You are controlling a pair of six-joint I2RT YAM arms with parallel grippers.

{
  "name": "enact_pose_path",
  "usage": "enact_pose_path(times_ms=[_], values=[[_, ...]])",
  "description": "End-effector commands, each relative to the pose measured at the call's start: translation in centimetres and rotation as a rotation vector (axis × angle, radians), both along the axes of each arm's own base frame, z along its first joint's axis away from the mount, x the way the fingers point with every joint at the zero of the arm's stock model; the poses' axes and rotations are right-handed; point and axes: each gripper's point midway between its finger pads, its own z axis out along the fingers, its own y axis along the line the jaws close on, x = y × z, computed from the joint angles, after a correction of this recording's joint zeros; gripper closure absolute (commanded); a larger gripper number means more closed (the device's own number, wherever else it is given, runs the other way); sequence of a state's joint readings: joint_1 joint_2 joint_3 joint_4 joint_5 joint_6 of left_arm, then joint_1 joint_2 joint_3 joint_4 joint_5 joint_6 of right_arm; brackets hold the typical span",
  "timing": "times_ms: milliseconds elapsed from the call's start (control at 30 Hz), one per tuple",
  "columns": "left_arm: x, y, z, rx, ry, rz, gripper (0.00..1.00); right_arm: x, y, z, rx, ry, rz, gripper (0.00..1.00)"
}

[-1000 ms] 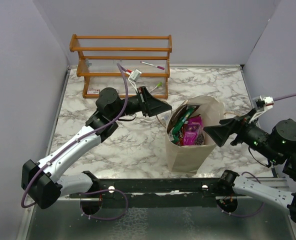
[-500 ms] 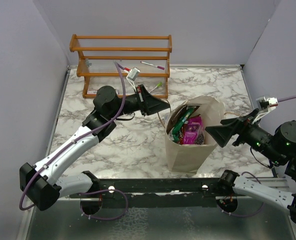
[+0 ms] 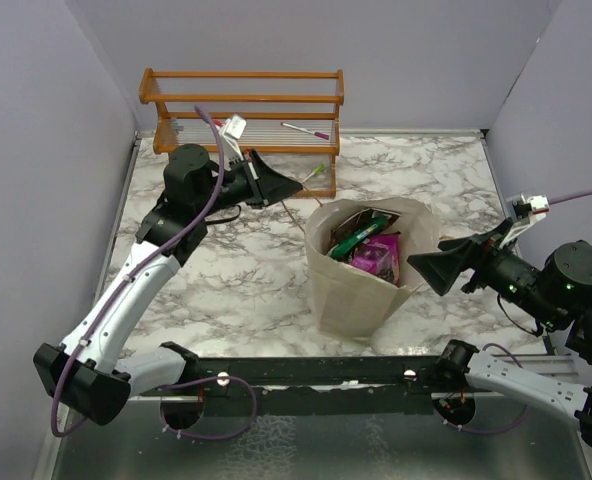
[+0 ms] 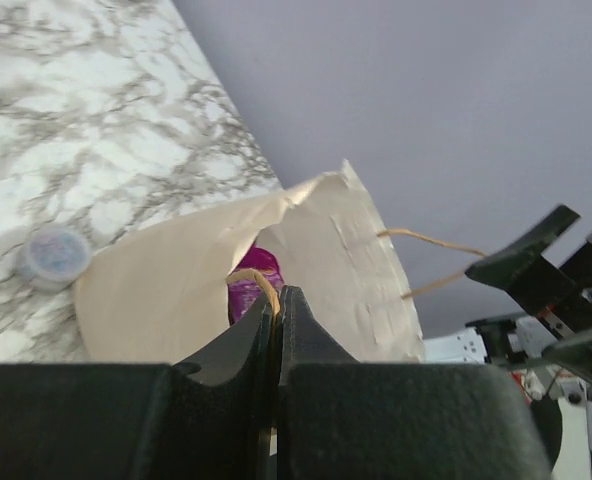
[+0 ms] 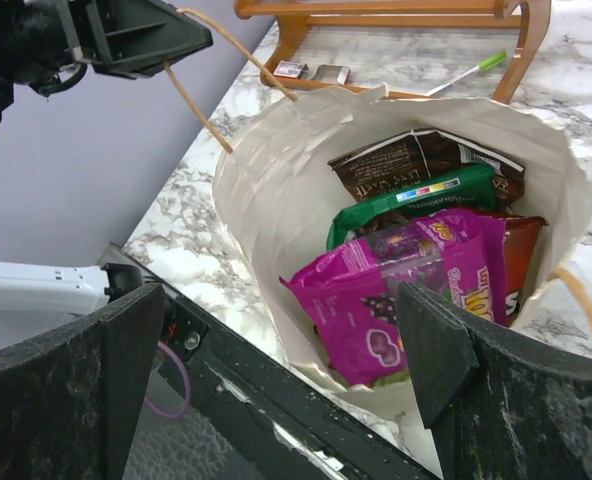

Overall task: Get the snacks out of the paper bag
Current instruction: Adjust the paper bag at the center of the board.

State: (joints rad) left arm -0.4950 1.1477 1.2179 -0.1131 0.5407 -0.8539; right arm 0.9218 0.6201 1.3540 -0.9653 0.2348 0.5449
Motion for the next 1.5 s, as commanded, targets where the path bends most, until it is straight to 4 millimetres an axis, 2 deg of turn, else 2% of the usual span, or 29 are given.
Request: enact_pose_path(times_ms=[0,433,600,767,900,1033,1200,1333,1467], values=[[0.8,3.9,3.5,-0.026,-0.076,0.064,1.00,0.0,1.1,0.2,-0.002,-0.010,0.042,0.01],[4.4,12.1,5.1,0.241,-0.148,0.385,1.00,0.0,1.8,-0.5,-0.014,-0.001,0.068,0.01],[5.0,14.0,5.9,0.316,-0.194,0.453,1.00,0.2,2.3,-1.2,-0.017,0.008,0.076,0.01],[5.5,14.0,5.5,0.334,-0.201,0.440,1.00,0.3,3.6,-2.4,-0.028,0.036,0.109,0.01],[5.5,12.9,5.4,0.313,-0.211,0.367,1.00,0.8,4.7,-3.4,-0.033,0.048,0.125,0.01],[4.7,11.4,7.0,0.260,-0.268,0.271,1.00,1.2,6.2,-3.9,-0.050,0.059,0.159,0.01],[3.0,9.7,9.4,0.166,-0.338,0.162,1.00,2.3,7.8,-3.4,-0.069,0.055,0.172,0.01],[2.1,8.8,9.9,0.090,-0.337,0.104,1.00,3.4,8.6,-2.8,-0.089,0.034,0.162,0.00],[1.7,8.4,9.9,0.049,-0.332,0.075,1.00,4.5,8.7,-3.0,-0.146,0.037,0.128,0.00]])
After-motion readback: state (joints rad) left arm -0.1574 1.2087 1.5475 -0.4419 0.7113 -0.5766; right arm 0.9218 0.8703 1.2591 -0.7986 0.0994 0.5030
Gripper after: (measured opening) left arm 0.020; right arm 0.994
